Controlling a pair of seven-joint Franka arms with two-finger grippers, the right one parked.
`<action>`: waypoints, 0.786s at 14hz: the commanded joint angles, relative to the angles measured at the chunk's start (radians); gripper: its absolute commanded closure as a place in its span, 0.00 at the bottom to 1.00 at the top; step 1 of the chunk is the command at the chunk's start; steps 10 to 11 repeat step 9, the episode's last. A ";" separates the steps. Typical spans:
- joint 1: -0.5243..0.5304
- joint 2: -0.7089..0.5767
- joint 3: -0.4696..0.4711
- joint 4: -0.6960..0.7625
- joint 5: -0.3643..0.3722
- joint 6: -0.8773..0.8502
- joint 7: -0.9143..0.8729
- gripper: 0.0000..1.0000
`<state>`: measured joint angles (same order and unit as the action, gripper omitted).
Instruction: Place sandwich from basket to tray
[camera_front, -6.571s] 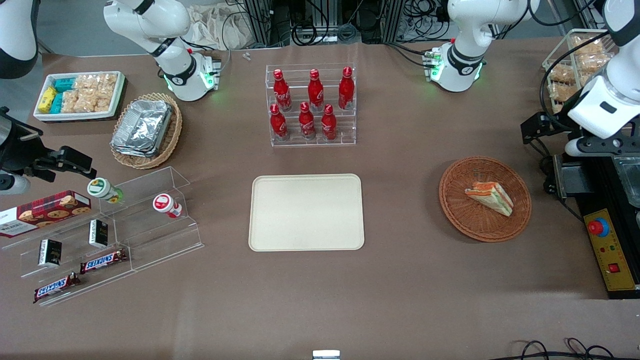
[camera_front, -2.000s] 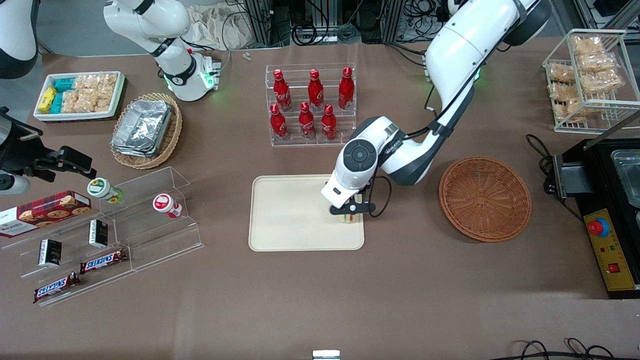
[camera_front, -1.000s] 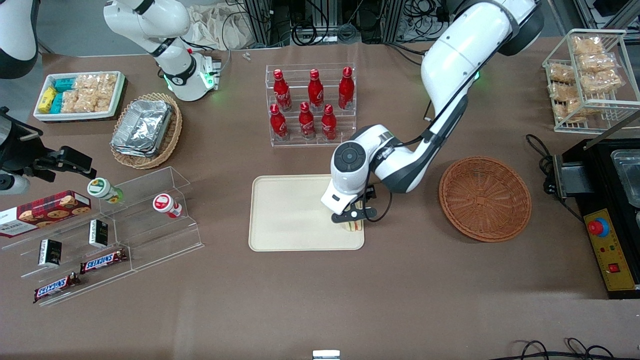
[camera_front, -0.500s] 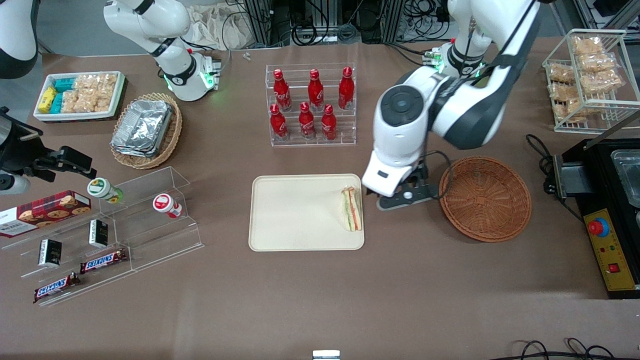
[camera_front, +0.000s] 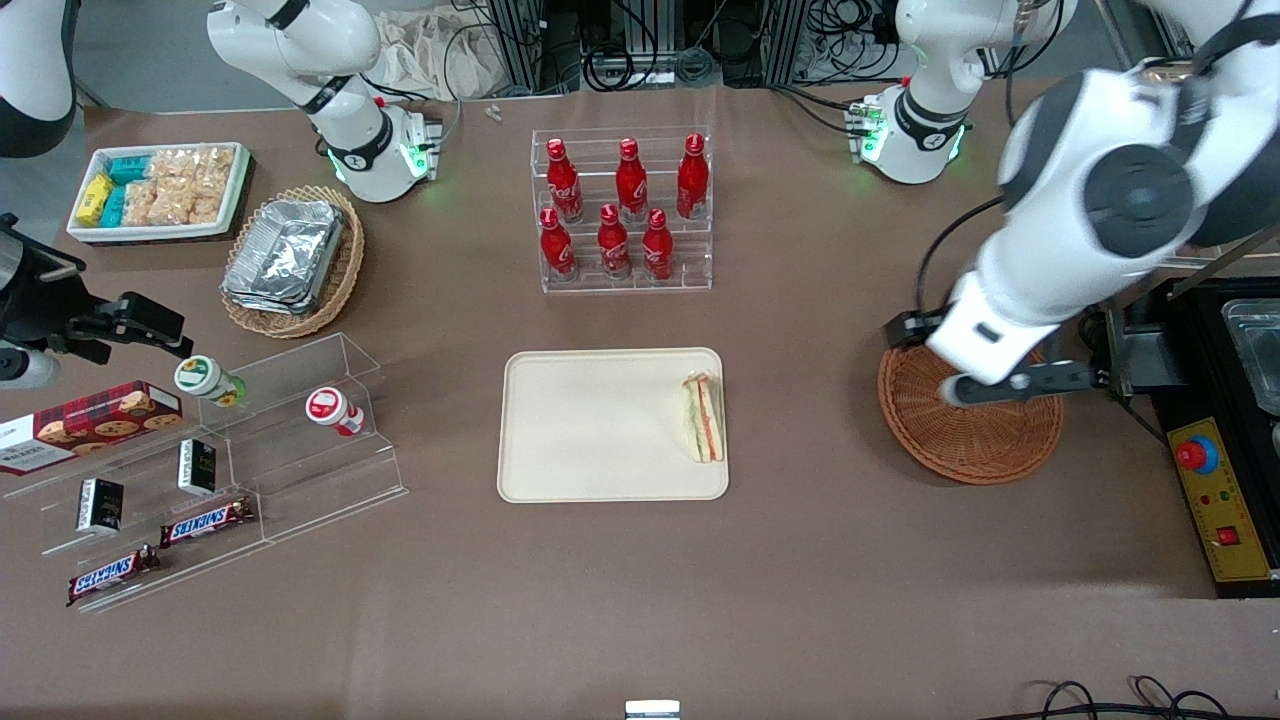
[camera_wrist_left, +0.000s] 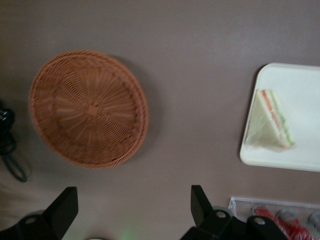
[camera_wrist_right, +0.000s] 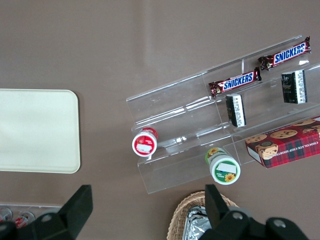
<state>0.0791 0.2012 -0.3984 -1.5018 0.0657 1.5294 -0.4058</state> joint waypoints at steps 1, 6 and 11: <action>0.079 -0.091 0.018 -0.049 -0.035 -0.067 0.129 0.00; -0.034 -0.249 0.321 -0.178 -0.092 -0.057 0.294 0.00; -0.041 -0.223 0.328 -0.137 -0.092 -0.071 0.297 0.00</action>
